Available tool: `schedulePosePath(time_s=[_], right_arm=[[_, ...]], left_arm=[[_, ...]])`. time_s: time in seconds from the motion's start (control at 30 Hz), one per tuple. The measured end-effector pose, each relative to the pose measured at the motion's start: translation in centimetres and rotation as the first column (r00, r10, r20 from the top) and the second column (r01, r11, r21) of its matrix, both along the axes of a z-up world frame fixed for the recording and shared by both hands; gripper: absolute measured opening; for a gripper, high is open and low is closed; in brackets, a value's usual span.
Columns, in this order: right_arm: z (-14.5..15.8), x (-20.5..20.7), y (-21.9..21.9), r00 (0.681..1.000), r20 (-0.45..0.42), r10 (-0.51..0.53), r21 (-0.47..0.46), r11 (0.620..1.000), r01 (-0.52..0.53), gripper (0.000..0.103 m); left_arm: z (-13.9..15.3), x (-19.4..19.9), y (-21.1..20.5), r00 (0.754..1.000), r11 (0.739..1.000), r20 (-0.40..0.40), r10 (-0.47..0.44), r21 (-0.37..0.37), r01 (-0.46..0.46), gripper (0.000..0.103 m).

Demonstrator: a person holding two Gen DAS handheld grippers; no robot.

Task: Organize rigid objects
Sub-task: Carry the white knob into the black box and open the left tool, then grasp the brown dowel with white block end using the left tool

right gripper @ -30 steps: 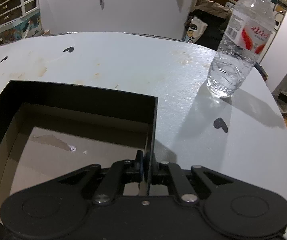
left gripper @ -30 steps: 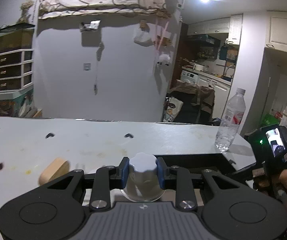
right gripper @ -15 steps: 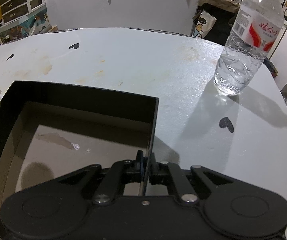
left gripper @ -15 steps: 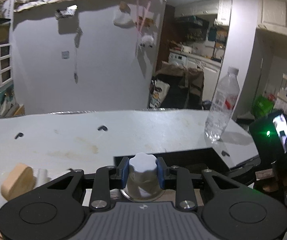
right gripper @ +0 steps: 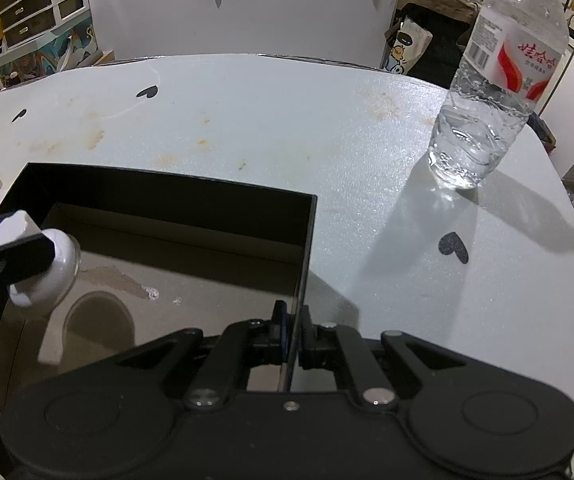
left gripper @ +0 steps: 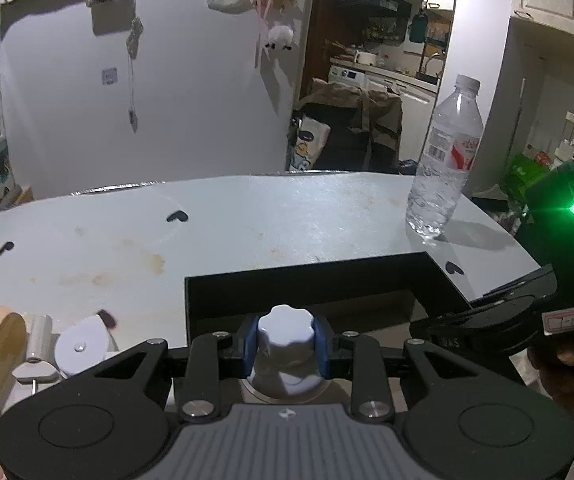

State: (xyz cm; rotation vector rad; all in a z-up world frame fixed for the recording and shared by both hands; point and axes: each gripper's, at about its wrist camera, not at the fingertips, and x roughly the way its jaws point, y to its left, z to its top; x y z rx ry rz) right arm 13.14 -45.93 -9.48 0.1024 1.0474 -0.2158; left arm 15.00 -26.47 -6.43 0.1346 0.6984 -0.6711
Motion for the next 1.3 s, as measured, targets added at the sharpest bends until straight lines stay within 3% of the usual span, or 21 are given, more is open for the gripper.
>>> schedulePosePath(time_s=[0.07,0.13,0.47,0.6,0.87,1.3], right_arm=[[0.0,0.0,0.0,1.0,-0.001,0.0,0.002,1.0,0.0,0.005],[0.0,0.0,0.0,1.0,-0.001,0.001,-0.001,1.0,-0.001,0.005],[0.0,0.0,0.0,1.0,-0.001,0.001,0.0,1.0,-0.001,0.005],[0.0,0.0,0.1,1.0,0.0,0.001,-0.002,1.0,-0.001,0.005],[0.0,-0.1,0.0,1.0,0.005,-0.008,0.003,1.0,0.008,0.005],[0.7,-1.3,0.5,1.0,0.011,-0.014,-0.022,1.0,0.014,0.008]], left_arm=[[0.0,0.0,0.1,1.0,1.0,-0.004,0.007,0.002,-0.007,0.042],[0.1,-0.3,0.3,1.0,1.0,0.008,0.005,0.003,-0.005,0.059],[1.2,-2.5,1.2,0.999,0.999,0.034,-0.041,-0.012,0.042,0.065],[1.6,-3.6,2.4,0.998,0.999,0.047,-0.044,-0.028,0.046,0.071],[1.9,-6.2,5.8,0.994,0.998,0.101,-0.038,-0.037,0.042,0.071],[0.4,-7.7,13.5,0.988,0.995,0.118,0.097,-0.041,-0.093,0.072]])
